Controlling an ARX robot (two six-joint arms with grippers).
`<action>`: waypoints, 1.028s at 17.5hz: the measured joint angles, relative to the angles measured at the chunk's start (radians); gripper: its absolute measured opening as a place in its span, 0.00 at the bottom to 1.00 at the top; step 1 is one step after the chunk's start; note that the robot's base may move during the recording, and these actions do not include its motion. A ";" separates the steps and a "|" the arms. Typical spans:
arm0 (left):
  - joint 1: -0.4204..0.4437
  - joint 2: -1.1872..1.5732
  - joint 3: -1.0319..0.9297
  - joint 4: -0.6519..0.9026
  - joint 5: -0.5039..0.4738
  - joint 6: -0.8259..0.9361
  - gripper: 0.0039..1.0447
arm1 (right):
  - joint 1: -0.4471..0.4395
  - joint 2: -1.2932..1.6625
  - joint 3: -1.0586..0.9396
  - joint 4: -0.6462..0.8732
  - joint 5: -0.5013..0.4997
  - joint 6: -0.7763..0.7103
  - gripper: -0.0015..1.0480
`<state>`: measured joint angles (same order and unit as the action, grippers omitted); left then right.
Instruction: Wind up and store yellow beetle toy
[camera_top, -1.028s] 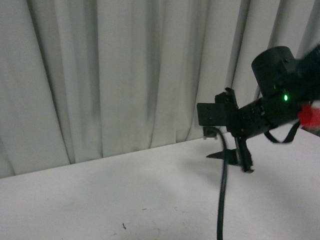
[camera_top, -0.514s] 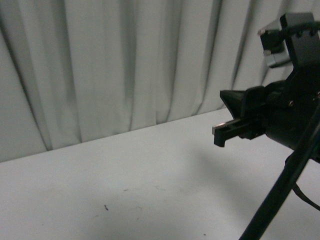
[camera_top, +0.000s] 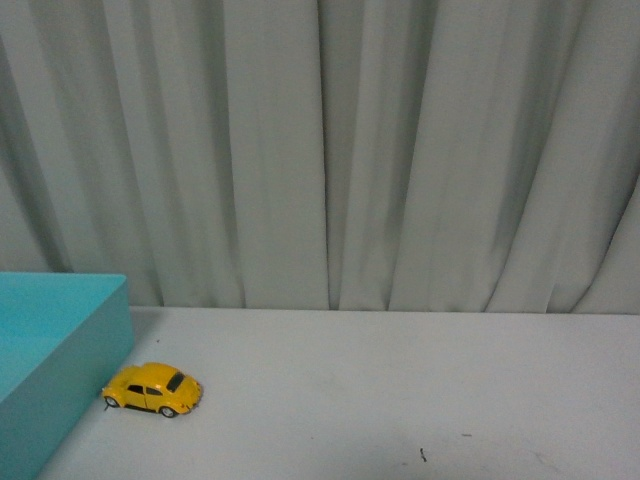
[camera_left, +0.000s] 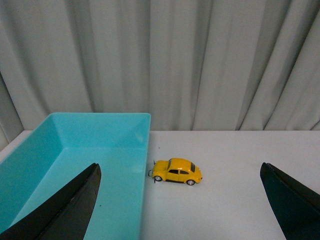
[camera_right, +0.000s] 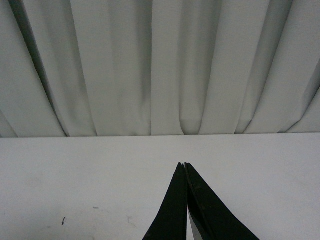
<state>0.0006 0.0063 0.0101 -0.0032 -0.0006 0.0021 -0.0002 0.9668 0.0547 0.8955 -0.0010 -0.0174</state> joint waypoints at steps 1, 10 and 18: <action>0.000 0.000 0.000 0.000 0.000 0.000 0.94 | 0.000 -0.031 -0.007 -0.028 0.000 0.000 0.02; 0.000 0.000 0.000 0.000 0.000 0.000 0.94 | 0.000 -0.362 -0.044 -0.304 0.000 0.002 0.02; 0.000 0.000 0.000 0.000 0.000 0.000 0.94 | 0.000 -0.594 -0.044 -0.523 0.000 0.002 0.02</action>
<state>0.0006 0.0063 0.0101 -0.0032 -0.0006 0.0021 -0.0002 0.3729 0.0105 0.3729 -0.0006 -0.0151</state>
